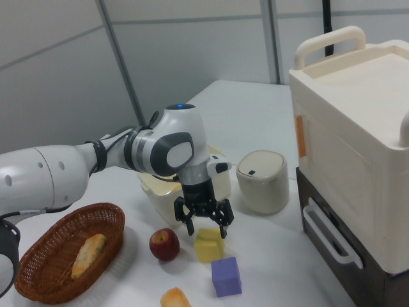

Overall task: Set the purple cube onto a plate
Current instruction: 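Lower the gripper over the purple cube beside the yellow cube, then close the gripper on the purple cube and lift it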

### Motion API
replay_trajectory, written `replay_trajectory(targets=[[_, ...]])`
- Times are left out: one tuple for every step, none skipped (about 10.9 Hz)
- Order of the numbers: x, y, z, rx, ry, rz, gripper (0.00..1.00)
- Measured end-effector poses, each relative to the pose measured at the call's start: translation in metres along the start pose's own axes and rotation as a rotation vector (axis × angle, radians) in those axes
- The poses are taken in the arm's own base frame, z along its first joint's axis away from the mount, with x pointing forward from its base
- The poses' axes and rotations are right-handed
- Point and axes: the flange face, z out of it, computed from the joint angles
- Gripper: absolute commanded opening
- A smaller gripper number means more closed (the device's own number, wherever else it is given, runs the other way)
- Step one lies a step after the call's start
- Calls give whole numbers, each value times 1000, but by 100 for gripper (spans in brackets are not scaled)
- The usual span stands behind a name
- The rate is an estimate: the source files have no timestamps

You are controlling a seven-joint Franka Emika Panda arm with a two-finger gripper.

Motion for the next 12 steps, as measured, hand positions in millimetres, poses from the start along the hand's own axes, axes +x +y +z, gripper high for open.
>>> replay_trajectory(targets=[[3,0,6,-2,3,-1,100],[4,0,9,-2,1,-1,100],[4,1,9,-3,1,-1,100],[3,3,6,-4,3,3,100],[-3,7,3,-1,-25,-16,100],[-13,12,0,2,-74,-52,100],[-22,17,-5,-3,-115,-80,100],[-30,23,-8,-9,-151,-98,100],[-37,29,-7,-12,-184,-113,100],[-43,38,-4,-20,-208,-115,100],[-48,49,2,-26,-228,-114,100],[-54,59,9,-36,-249,-112,100]])
